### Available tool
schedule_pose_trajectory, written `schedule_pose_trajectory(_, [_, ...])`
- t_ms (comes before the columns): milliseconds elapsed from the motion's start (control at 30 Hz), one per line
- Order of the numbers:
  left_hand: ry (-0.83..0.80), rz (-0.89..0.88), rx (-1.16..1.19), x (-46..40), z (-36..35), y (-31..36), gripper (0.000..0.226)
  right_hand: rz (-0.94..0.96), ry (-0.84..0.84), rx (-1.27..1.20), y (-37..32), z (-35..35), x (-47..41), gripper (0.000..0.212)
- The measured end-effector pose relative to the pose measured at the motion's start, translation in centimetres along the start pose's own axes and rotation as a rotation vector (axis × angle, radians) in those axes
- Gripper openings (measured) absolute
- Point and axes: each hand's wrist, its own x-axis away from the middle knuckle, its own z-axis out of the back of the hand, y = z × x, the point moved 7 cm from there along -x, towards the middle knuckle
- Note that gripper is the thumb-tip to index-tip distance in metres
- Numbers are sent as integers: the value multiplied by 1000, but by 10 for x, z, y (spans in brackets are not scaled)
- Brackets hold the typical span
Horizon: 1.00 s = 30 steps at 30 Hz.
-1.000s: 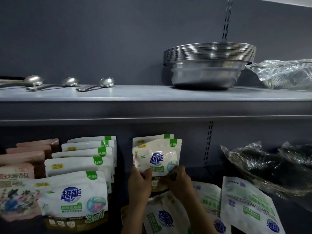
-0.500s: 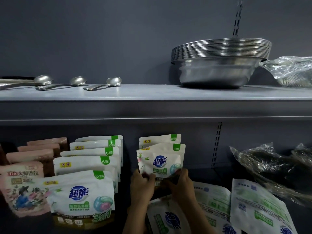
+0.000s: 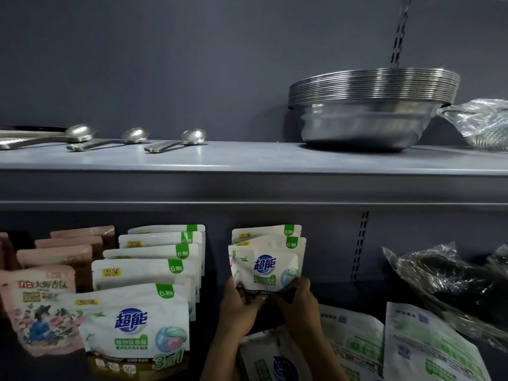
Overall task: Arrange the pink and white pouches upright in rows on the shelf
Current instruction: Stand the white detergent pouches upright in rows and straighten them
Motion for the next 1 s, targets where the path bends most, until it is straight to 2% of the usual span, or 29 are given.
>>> schedule_pose_trajectory(200, [-50, 5, -43, -5, -1, -4, 75, -40, -4, -14, 0, -1, 0, 41])
schedule_pose_trajectory(367, [-61, 54, -125, 1, 6, -5, 91, -74, -48, 60, -4, 9, 3, 53])
schedule_pose_trajectory(467, [-92, -1, -223, 8, 6, 4, 78, -84, -29, 131, -5, 27, 3, 55])
schedule_pose_trajectory(600, [-248, -55, -483, 23, -11, 5, 69, -72, -2, 206, -3, 48, 6, 51])
schedule_pose_trajectory(733, [-368, -22, -683, 36, -27, -6, 55, -56, 6, 227, 3, 58, 18, 48])
schedule_pose_trajectory(833, [-379, -31, -784, 42, -32, -9, 52, -60, 28, 187, 6, 61, 26, 40])
schedule_pose_trajectory(1000, [-316, -59, -778, 49, -29, -2, 44, -30, 25, 200, 1, 63, 38, 35])
